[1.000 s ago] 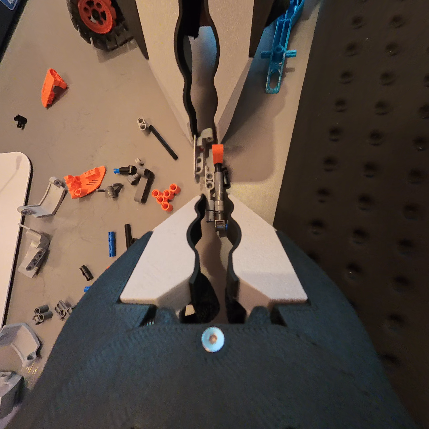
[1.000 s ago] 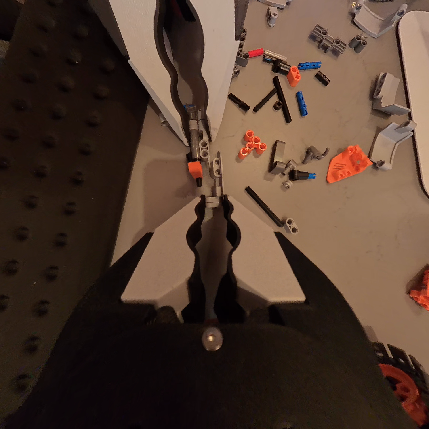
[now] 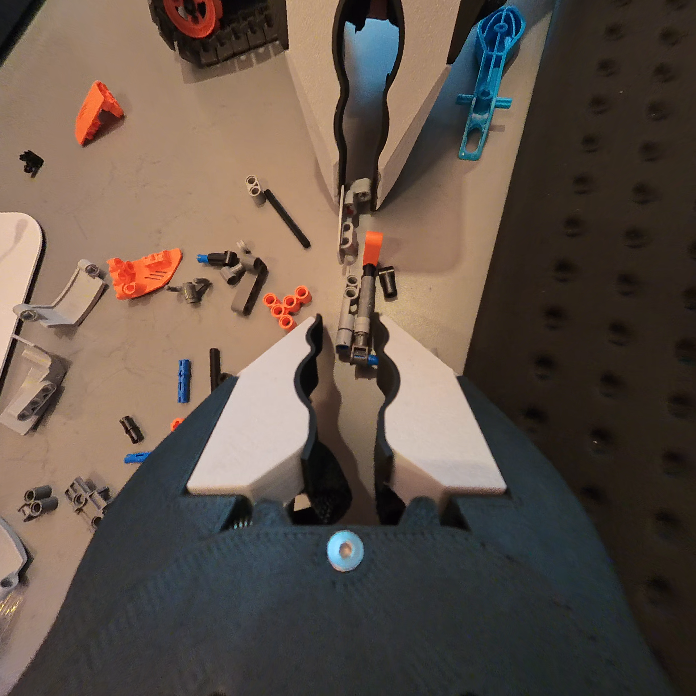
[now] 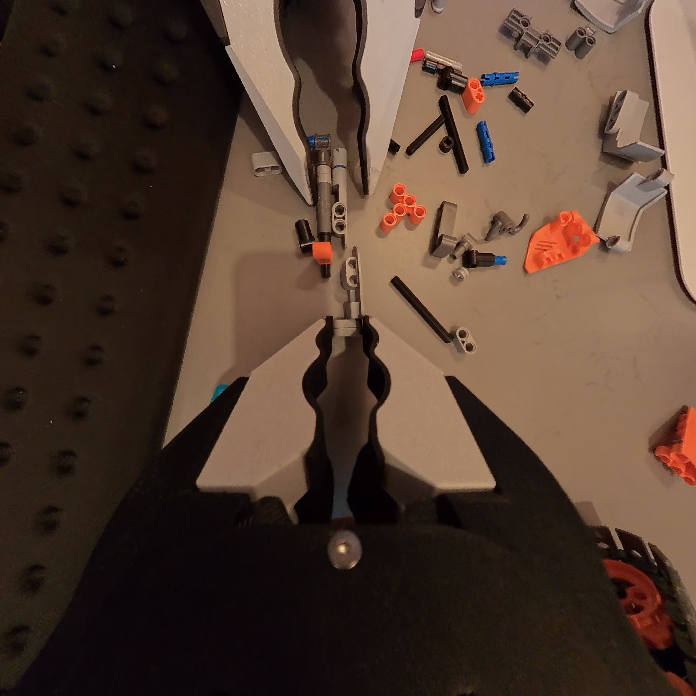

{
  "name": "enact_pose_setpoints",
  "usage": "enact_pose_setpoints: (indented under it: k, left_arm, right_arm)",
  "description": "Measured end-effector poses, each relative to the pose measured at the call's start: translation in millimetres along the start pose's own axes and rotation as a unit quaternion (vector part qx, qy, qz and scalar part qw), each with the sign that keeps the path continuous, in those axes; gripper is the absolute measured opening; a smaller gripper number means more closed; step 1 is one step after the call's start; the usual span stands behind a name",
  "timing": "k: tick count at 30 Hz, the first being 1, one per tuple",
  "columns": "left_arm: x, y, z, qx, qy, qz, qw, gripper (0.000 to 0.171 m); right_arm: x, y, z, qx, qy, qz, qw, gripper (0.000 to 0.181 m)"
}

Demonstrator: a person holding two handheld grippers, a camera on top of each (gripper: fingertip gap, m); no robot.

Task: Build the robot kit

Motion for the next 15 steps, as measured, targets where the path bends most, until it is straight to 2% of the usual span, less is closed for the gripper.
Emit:
enact_pose_setpoints:
  k: [15]
  left_arm:
    - [4.8,4.3,-0.4,0.000,0.002,0.001,1.000,0.022]
  right_arm:
    - [1.5,1.6,0.2,-0.008,-0.005,-0.003,1.000,0.013]
Point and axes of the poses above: each gripper's, where its closed fingertips meet, x back along the fingers, y out of its underside, z = x × y across the jaws, the point moved 8 cm from there along x, back along the fingers, and after that the axes turned 3 degrees about z, right-handed, at the moved point
